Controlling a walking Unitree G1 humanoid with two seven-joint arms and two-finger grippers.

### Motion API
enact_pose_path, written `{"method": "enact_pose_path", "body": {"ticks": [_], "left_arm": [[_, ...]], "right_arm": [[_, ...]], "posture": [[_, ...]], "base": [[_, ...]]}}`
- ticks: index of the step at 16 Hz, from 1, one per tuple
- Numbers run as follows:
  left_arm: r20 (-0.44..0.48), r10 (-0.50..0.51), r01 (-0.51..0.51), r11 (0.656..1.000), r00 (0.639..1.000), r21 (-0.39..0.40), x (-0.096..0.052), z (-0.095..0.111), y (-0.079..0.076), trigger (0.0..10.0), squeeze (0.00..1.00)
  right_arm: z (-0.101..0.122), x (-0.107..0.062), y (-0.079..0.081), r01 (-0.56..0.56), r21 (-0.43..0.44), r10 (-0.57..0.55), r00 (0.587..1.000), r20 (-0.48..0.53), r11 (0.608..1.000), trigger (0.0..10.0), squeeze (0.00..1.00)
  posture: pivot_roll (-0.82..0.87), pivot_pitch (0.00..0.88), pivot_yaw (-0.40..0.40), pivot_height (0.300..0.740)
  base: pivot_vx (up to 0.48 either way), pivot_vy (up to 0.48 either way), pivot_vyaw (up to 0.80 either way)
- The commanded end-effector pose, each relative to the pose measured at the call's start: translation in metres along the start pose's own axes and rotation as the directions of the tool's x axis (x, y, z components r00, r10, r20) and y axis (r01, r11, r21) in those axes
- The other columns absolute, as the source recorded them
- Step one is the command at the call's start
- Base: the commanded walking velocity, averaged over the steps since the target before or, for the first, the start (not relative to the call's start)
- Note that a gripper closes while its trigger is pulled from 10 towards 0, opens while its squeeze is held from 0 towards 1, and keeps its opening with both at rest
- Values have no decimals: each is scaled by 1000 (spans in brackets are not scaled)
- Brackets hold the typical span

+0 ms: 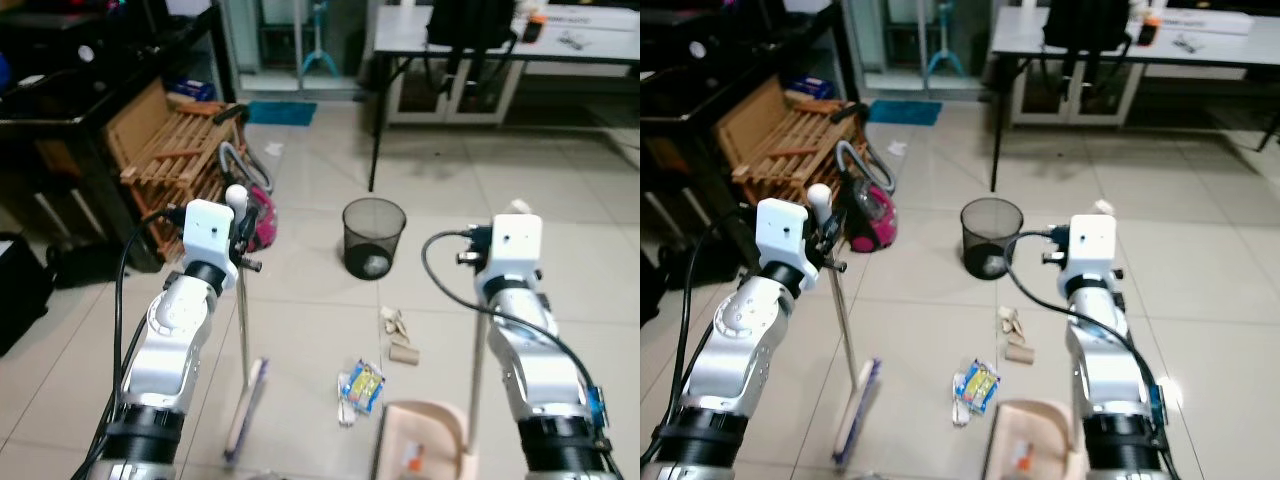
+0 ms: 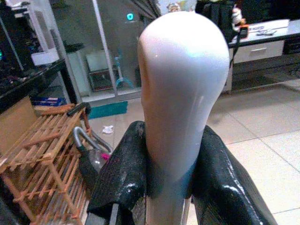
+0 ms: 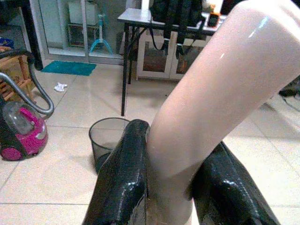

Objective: Sweep floor

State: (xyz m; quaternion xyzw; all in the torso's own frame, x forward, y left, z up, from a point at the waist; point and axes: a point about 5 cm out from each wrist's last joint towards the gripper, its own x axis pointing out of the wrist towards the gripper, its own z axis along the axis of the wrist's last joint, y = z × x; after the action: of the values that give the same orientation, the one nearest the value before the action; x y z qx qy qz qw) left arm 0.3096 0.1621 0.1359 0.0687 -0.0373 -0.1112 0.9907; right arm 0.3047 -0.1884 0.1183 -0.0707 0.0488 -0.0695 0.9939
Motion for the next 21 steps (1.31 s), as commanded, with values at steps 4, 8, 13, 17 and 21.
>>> {"method": "enact_pose_path", "body": {"ticks": [4,8,13,17,21], "left_arm": [[34,9,-10,1000,999,26,2,8,3,10000,0],[26,5,-6,999,1000,32,0,6,3,10000,0],[26,-7,6,1000,1000,27,0,5,0,10000,0],[21,-23,23,1000,1000,15,0,3,-2,10000,0],[32,0,0,1000,999,-5,0,-1,-1,10000,0]], "right_arm": [[-5,-4,5,-14,64,17,999,-37,998,10000,0],[-10,-4,6,9,82,-5,999,-48,997,10000,0],[-9,-5,3,31,81,-28,999,-37,996,10000,0],[-12,-7,-5,73,61,-71,997,-35,995,10000,0],[-6,-3,-10,88,24,-89,996,27,996,10000,0]], "posture": [[-110,47,39,740],[-103,55,38,740],[-110,53,39,740],[-109,50,41,740],[-103,71,46,740]], "base": [[372,0,-227],[375,0,0],[373,0,-369],[282,0,-244],[0,0,0]]}}
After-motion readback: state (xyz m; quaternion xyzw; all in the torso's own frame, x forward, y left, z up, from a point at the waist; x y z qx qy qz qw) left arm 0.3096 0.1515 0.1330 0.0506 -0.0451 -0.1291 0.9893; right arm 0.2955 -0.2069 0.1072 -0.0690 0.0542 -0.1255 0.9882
